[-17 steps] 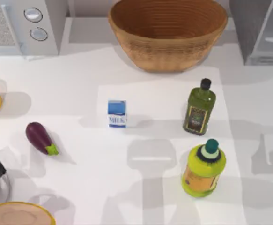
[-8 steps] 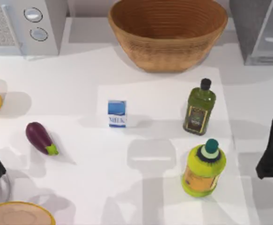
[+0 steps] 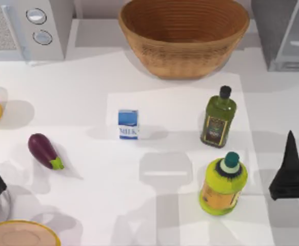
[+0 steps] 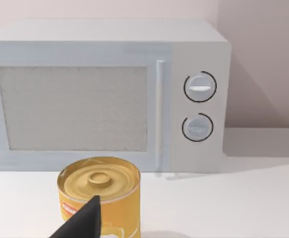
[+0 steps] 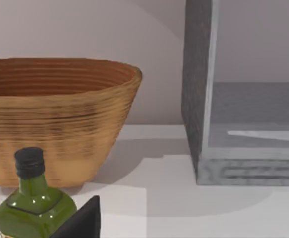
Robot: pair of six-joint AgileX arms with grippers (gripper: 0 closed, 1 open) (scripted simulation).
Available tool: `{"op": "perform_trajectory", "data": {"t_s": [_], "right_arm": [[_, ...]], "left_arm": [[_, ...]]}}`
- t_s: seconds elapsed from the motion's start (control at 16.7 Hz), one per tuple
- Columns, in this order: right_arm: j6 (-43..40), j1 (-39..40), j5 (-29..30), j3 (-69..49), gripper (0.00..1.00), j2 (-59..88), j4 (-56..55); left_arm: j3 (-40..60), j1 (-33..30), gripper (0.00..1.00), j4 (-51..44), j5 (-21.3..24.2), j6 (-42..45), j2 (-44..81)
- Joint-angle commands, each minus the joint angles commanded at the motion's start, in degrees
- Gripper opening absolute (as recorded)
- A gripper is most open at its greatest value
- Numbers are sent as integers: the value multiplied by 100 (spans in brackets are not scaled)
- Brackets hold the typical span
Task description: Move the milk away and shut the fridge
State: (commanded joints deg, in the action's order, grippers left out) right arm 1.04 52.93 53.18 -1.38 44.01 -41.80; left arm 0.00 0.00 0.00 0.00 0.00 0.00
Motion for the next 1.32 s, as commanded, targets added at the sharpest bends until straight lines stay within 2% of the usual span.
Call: {"op": "perform_trajectory", "data": {"t_s": [0.24,0.48,1.32], "right_arm": [[9,28,30,-133,100,168,-71],[22,224,265,-973,100,1263,-498],[16,899,1347,-5968,100,8783,-2721]], "left_arm": [[0,0,100,0,0,0,0],[0,0,100,0,0,0,0],[0,0,100,0,0,0,0]]}}
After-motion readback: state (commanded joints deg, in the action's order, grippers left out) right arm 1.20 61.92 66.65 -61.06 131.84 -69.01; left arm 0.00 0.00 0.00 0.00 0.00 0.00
